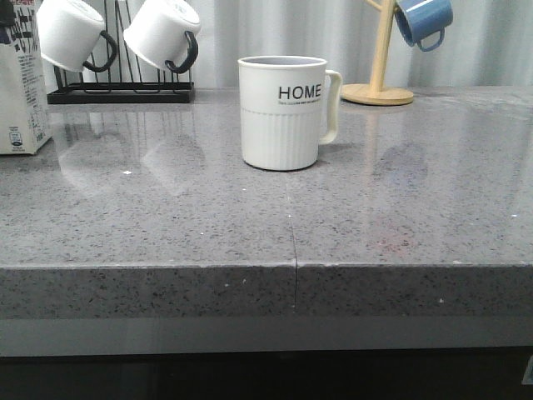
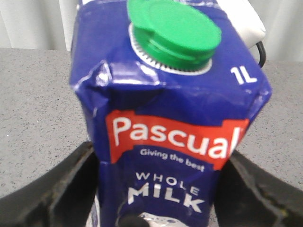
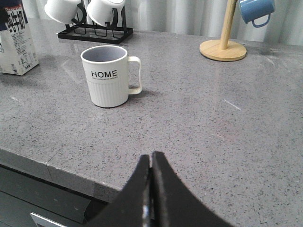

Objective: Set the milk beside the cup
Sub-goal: 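Grasp the blue-and-white milk carton with the left gripper and lift, then carry the carton beside the mug and lower it onto the counter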

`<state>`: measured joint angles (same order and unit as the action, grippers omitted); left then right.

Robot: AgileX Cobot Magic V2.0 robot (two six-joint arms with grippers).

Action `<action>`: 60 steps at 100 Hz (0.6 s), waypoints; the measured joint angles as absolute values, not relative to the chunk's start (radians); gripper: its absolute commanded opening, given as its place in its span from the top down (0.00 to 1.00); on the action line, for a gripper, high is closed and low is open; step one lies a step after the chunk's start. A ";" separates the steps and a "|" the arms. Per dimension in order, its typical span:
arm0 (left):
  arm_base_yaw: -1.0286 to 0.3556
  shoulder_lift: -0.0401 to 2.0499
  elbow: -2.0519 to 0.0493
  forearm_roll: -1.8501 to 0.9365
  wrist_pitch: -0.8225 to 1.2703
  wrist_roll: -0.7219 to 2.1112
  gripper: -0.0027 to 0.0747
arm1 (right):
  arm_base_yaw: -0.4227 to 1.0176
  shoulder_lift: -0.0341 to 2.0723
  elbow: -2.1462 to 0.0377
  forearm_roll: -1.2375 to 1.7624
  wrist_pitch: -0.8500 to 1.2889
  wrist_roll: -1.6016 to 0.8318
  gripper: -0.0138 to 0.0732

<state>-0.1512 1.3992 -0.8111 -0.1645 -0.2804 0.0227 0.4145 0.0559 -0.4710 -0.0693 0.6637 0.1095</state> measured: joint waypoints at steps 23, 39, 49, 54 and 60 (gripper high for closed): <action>-0.265 1.362 -0.814 -0.179 -0.303 0.023 0.64 | 0.415 0.056 -0.471 -0.069 0.664 0.110 0.93; -0.370 1.370 -0.852 -0.191 -0.307 0.023 0.64 | 0.415 0.056 -0.471 -0.069 0.664 0.110 0.93; -0.424 1.397 -0.884 -0.191 -0.313 0.023 0.64 | 0.415 0.056 -0.471 -0.069 0.664 0.110 0.93; -0.448 1.413 -0.897 -0.192 -0.316 0.023 0.64 | 0.415 0.056 -0.471 -0.069 0.664 0.110 0.93; -0.475 1.432 -0.908 -0.196 -0.318 0.023 0.64 | 0.415 0.056 -0.471 -0.069 0.664 0.110 0.93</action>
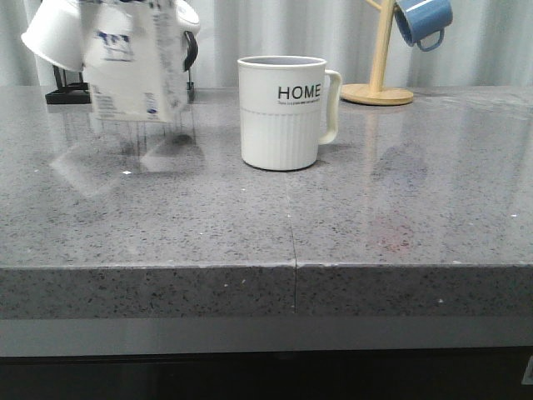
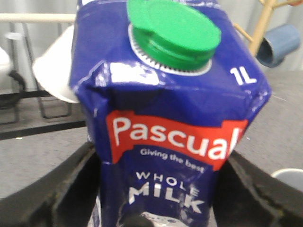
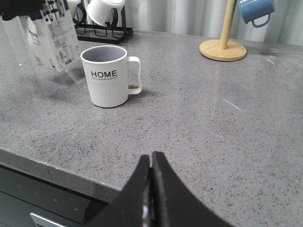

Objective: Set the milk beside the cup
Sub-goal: 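Carry the carton beside the mug and lower it onto the counter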

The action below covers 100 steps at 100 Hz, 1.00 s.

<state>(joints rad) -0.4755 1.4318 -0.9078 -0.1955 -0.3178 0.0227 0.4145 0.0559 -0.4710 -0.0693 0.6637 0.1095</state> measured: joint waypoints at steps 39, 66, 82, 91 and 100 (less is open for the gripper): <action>-0.599 1.500 -0.914 -0.235 -0.323 0.023 0.64 | 0.415 0.056 -0.471 -0.069 0.664 0.110 0.93; -0.604 1.509 -0.914 -0.246 -0.325 0.041 0.30 | 0.415 0.056 -0.471 -0.069 0.664 0.110 0.93; -0.604 1.509 -0.914 -0.262 -0.325 0.041 0.10 | 0.415 0.056 -0.471 -0.069 0.664 0.110 0.93; -0.610 1.509 -0.914 -0.269 -0.325 0.041 0.12 | 0.415 0.056 -0.471 -0.069 0.664 0.110 0.93; -0.617 1.504 -0.914 -0.272 -0.314 0.041 0.12 | 0.415 0.056 -0.471 -0.069 0.664 0.110 0.93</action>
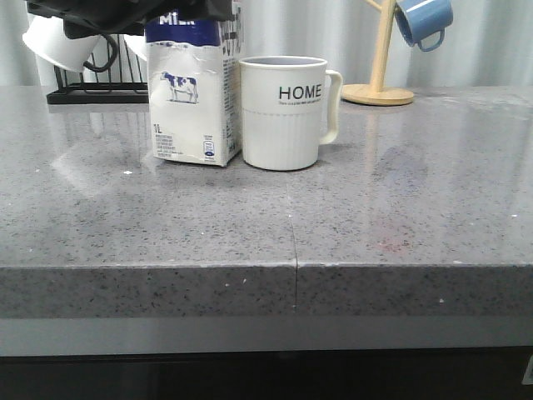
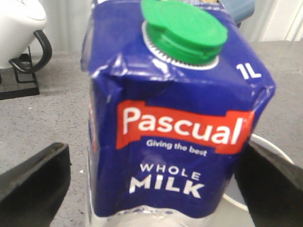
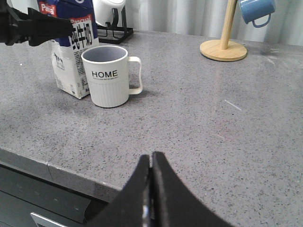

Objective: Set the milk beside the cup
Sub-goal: 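Carry the carton beside the mug and lower it onto the counter, then open the left gripper and withdraw it upward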

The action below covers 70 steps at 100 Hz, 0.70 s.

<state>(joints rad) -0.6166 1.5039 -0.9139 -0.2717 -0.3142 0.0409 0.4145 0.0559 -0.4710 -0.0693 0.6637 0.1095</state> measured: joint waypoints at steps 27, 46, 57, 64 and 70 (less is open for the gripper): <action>-0.624 1.402 -0.836 -0.281 -0.284 0.041 0.16 | 0.415 0.056 -0.471 -0.069 0.664 0.110 0.93; -0.624 1.276 -0.735 -0.281 -0.277 0.074 0.41 | 0.415 0.056 -0.471 -0.069 0.664 0.110 0.93; -0.612 1.193 -0.685 -0.281 -0.254 0.120 0.64 | 0.415 0.056 -0.471 -0.069 0.664 0.110 0.93; -0.581 1.138 -0.668 -0.281 -0.205 0.148 0.81 | 0.415 0.056 -0.471 -0.069 0.664 0.110 0.93; -0.542 1.095 -0.660 -0.281 -0.155 0.158 0.96 | 0.415 0.056 -0.471 -0.069 0.664 0.110 0.93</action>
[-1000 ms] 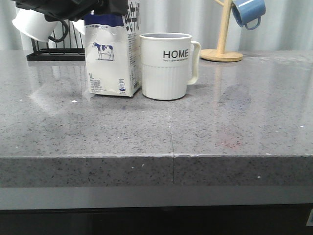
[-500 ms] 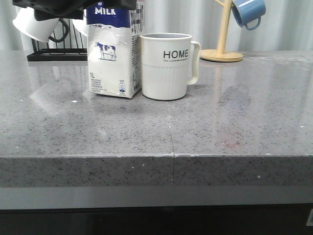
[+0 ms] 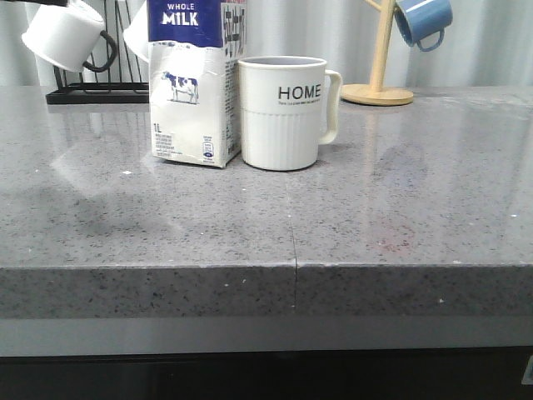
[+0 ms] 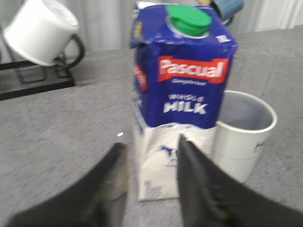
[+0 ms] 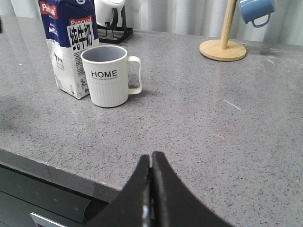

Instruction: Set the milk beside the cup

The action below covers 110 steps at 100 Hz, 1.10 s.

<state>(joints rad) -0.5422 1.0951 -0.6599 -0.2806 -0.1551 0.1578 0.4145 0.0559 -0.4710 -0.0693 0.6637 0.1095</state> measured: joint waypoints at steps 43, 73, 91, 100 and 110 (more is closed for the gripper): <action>-0.211 0.792 -0.619 -0.243 0.194 0.173 0.99 | 0.415 0.056 -0.471 -0.069 0.664 0.110 0.93; -0.058 0.517 -0.484 -0.236 0.271 0.173 0.99 | 0.415 0.056 -0.471 -0.069 0.664 0.110 0.93; -0.044 0.375 -0.425 -0.234 0.307 0.173 0.99 | 0.415 0.056 -0.471 -0.069 0.664 0.110 0.93; -0.038 0.315 -0.400 -0.206 0.325 0.173 0.99 | 0.415 0.056 -0.471 -0.069 0.664 0.110 0.93; -0.027 0.265 -0.367 -0.190 0.332 0.173 0.99 | 0.415 0.056 -0.471 -0.069 0.664 0.110 0.93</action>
<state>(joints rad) -0.0270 0.2649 -0.3671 -0.1899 0.3323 0.1735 0.4145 0.0559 -0.4710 -0.0693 0.6637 0.1095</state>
